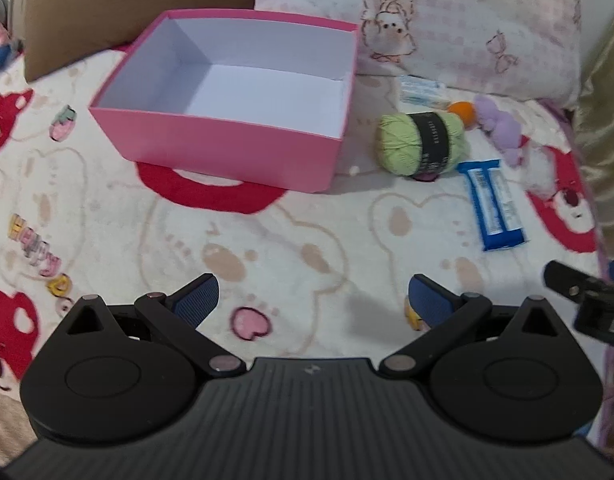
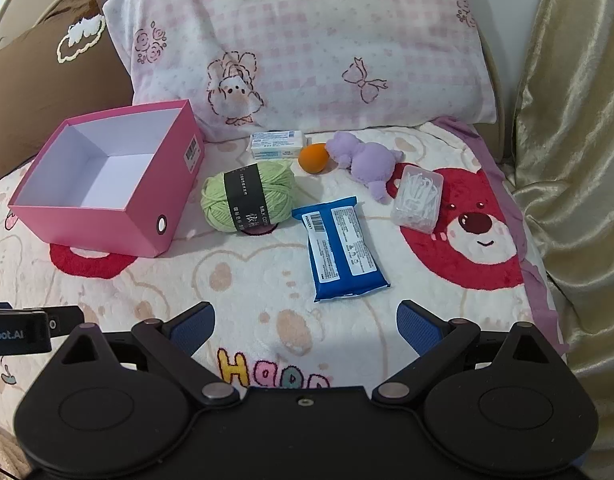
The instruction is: Organize objects
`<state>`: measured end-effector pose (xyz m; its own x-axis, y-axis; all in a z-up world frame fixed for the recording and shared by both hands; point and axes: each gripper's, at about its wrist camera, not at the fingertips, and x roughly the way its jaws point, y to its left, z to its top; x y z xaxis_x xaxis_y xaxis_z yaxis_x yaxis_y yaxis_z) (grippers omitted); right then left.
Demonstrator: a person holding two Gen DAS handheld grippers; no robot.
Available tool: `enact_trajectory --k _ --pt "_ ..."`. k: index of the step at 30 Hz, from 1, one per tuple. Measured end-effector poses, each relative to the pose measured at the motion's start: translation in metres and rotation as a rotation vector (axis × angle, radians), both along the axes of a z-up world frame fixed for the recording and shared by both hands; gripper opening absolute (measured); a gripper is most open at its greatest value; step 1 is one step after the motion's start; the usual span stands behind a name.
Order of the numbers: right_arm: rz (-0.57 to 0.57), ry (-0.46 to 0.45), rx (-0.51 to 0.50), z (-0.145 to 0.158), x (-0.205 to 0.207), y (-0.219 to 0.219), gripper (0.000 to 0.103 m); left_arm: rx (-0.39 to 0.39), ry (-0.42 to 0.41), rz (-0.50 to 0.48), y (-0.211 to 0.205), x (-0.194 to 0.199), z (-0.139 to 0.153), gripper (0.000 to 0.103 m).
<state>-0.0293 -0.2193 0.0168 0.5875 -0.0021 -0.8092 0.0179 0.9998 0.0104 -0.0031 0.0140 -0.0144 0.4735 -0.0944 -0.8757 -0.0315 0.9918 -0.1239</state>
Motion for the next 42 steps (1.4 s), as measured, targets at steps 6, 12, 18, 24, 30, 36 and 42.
enact_trajectory --k 6,12,18,24,30,36,42 --pt "0.001 -0.003 0.001 0.002 -0.001 -0.002 0.099 -0.003 -0.019 -0.013 -0.002 -0.004 0.004 0.101" --pt "0.004 -0.004 0.0 0.002 -0.002 -0.001 0.099 0.018 -0.044 -0.018 -0.002 -0.006 0.009 0.101" --pt "0.008 -0.004 -0.003 0.003 -0.002 0.0 0.099 0.018 -0.054 -0.024 -0.001 -0.009 0.013 0.101" --pt "0.007 -0.003 -0.004 0.003 -0.002 0.0 0.099 0.027 -0.05 -0.032 -0.004 -0.009 0.014 0.101" --pt "0.013 -0.005 -0.004 0.003 -0.003 0.0 0.099 0.028 -0.05 -0.046 -0.005 -0.01 0.013 0.1" --pt "0.016 -0.002 -0.009 0.003 -0.002 0.0 0.099 0.027 -0.061 -0.056 -0.005 -0.011 0.015 0.1" --pt "0.096 -0.058 -0.016 0.021 -0.006 -0.01 0.099 0.033 -0.081 -0.086 -0.011 -0.01 0.032 0.095"
